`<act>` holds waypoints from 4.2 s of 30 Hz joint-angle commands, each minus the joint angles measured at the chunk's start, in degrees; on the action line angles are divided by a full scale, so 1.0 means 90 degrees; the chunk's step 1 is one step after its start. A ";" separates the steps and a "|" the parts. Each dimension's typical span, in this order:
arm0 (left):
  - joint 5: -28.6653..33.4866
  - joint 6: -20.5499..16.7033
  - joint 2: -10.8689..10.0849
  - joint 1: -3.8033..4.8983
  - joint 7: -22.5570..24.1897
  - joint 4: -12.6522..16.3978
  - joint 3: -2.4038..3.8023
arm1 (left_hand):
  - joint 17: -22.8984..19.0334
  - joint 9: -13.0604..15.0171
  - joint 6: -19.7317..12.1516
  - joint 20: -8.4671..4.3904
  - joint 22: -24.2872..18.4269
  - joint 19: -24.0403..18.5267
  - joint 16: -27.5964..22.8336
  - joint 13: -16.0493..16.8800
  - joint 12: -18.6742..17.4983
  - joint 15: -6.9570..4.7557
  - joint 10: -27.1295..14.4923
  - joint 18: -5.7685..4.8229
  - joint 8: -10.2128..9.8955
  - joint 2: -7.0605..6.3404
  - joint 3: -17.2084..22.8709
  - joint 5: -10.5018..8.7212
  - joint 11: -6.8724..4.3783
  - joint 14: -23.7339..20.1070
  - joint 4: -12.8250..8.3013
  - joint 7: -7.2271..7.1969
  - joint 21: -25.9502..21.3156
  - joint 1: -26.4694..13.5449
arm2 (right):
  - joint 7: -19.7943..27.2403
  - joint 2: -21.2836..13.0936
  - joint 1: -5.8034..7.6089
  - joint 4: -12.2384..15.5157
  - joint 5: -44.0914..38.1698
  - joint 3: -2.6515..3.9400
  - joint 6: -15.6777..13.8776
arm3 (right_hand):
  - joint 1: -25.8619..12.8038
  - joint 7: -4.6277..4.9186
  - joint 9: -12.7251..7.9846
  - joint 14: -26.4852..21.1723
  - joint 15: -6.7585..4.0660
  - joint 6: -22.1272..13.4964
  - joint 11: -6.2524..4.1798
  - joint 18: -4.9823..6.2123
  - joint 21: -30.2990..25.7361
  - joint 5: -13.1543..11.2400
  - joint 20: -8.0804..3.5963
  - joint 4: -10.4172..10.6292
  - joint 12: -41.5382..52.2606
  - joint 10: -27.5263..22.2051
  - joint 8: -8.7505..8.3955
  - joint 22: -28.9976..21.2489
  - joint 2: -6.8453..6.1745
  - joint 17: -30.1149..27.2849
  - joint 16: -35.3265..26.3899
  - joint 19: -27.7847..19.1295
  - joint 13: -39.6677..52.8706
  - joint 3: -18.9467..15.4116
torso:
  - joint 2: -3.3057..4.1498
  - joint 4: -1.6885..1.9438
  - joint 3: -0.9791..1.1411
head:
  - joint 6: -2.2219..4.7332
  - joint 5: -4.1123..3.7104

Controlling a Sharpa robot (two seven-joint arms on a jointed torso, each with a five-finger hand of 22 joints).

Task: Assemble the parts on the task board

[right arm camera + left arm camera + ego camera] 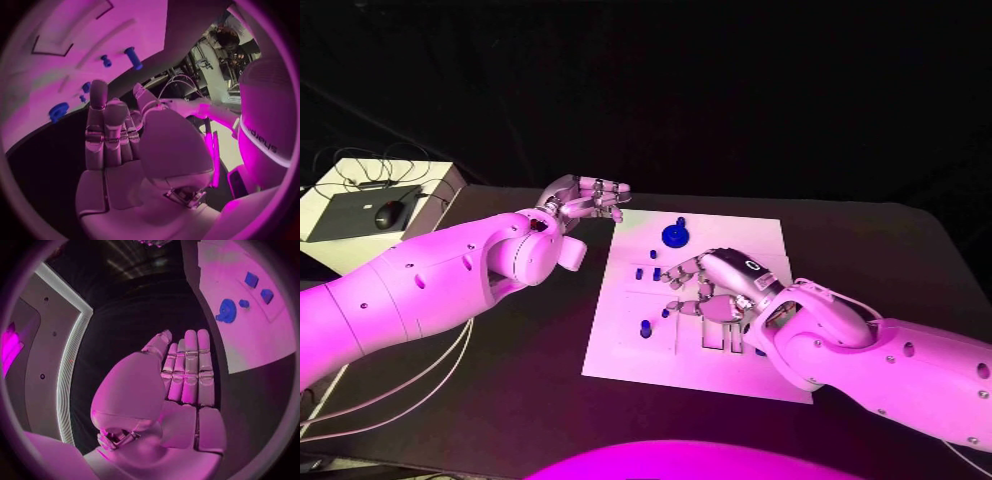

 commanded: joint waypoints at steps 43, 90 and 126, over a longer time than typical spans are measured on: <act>0.0176 0.0366 -0.0123 -0.0210 0.0072 0.0232 0.0000 | -0.0014 -0.0002 -0.0084 0.0046 -0.0384 0.0221 -0.0023 -0.0004 0.0079 0.0036 -0.0086 -0.0003 -0.0011 0.0052 -0.0244 0.0033 0.0002 -0.0014 0.0466 -0.0024 -0.0319 -0.0221 | -0.3704 -0.2267 0.0779 0.0867 0.2711 -0.0148 0.3394 | -0.2256 -0.0912 0.4918 0.0110 -0.0622 0.0436 -0.0909 -0.0550 0.1215 0.0745 -0.0667 0.0591 0.4470 0.0793 0.1256 0.0728 0.0725 0.1618 0.1050 0.0280 0.6572 -0.0965 | -0.0210 -0.0220 0.0039 | -0.0068 -0.0787; 0.0210 0.0449 -0.0196 -0.0209 0.0032 0.0292 0.0000 | -0.0026 -0.0001 -0.0069 0.0033 -0.0596 0.0313 -0.0021 -0.0004 0.0116 0.0044 -0.0114 -0.0026 -0.0011 0.0092 -0.0412 0.0042 0.0003 -0.0007 0.0627 -0.0030 -0.0418 -0.0120 | -0.3902 -0.1279 0.0584 0.0351 0.1217 -0.0251 0.3978 | -0.2982 -0.1042 0.6263 0.0162 -0.0673 0.0562 -0.0985 -0.0608 0.1995 0.0505 -0.0718 0.1468 0.4769 0.0933 0.1289 0.1029 0.0577 0.2251 0.1324 0.0303 0.6893 -0.1730 | -0.0192 -0.0206 0.0038 | -0.0113 -0.0721; 0.0216 0.0490 -0.0282 -0.0207 -0.0054 0.0353 0.0000 | -0.0031 -0.0002 -0.0105 0.0033 -0.0645 0.0326 -0.0027 -0.0004 0.0124 0.0047 -0.0115 -0.0029 -0.0012 0.0125 -0.0432 0.0046 0.0004 -0.0003 0.0693 -0.0018 -0.0425 -0.0131 | -0.3925 -0.0825 0.0408 -0.0101 0.0838 -0.0288 0.4177 | -0.2760 -0.1009 0.6346 0.0161 -0.0653 0.0429 -0.0960 -0.0614 0.2065 0.2275 -0.0700 0.1013 0.4733 0.0781 0.1263 0.1053 0.0707 0.2348 0.1345 0.0269 0.6813 -0.1640 | -0.0189 -0.0212 0.0039 | -0.0146 -0.0683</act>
